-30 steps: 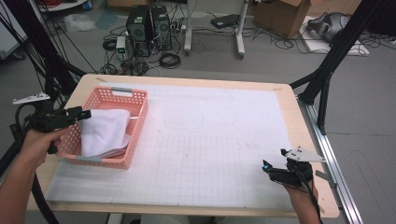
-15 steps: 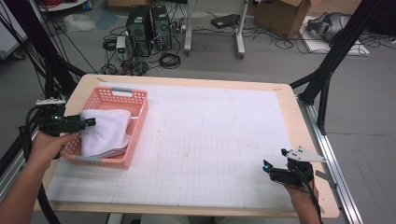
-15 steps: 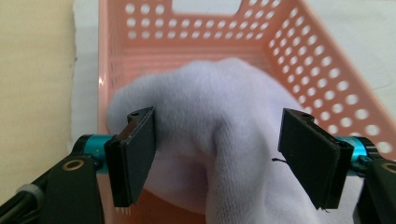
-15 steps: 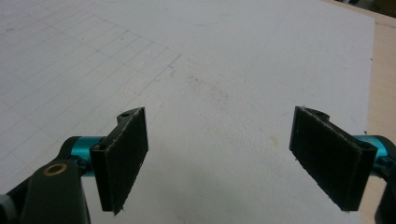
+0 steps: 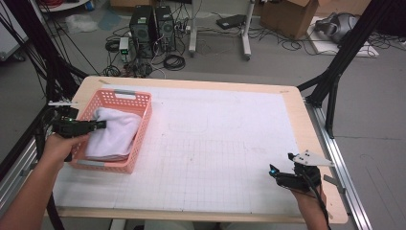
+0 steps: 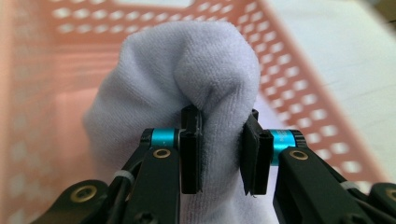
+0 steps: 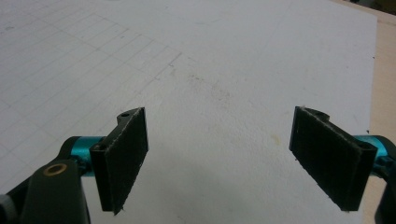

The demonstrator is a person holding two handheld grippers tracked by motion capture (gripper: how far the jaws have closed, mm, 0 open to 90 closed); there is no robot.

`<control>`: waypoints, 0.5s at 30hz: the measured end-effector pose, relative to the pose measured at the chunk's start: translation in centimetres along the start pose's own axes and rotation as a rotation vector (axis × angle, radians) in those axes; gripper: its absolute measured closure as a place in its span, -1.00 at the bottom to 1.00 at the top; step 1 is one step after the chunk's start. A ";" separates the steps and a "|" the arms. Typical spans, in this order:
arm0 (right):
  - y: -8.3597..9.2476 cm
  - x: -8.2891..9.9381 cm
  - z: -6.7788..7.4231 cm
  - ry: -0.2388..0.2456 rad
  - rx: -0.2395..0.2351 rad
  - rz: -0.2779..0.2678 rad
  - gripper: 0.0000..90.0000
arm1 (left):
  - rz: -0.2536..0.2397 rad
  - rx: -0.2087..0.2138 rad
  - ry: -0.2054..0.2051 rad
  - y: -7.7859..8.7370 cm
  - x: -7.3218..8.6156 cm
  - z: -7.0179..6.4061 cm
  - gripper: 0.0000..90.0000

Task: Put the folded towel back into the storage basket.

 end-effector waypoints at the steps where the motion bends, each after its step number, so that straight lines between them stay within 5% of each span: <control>1: 0.0 0.0 0.0 0.001 -0.001 -0.001 -0.59 | -0.024 0.044 -0.018 0.0 -0.3 -0.4 0.62; 4: -0.1 0.0 0.0 0.001 0.001 0.001 -0.59 | -0.110 0.180 -0.091 0.4 -1.2 -1.8 0.62; 6: -0.1 0.1 0.0 0.002 0.001 0.002 -0.59 | -0.114 0.172 -0.114 0.4 -1.1 -1.6 0.62; 10: -0.2 0.1 0.1 0.004 -0.003 0.005 -0.59 | -0.051 0.069 -0.090 0.2 -0.2 0.6 0.59; 13: -0.2 0.1 0.1 0.005 -0.003 0.004 -0.59 | -0.002 -0.065 -0.006 0.1 0.2 2.5 0.28; 15: -0.2 0.1 0.1 -0.001 -0.002 0.008 -0.59 | 0.016 -0.194 0.014 0.5 0.1 3.5 0.03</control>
Point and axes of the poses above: each handheld gripper's, and its own axes: y roughly backward along the jaws, x roughly out of its underside, z roughly to its left, the point moved 10 cm from there along -y, roughly forward along the jaws, and after that the axes turned 9 degrees about -y, right-handed, at the moved point
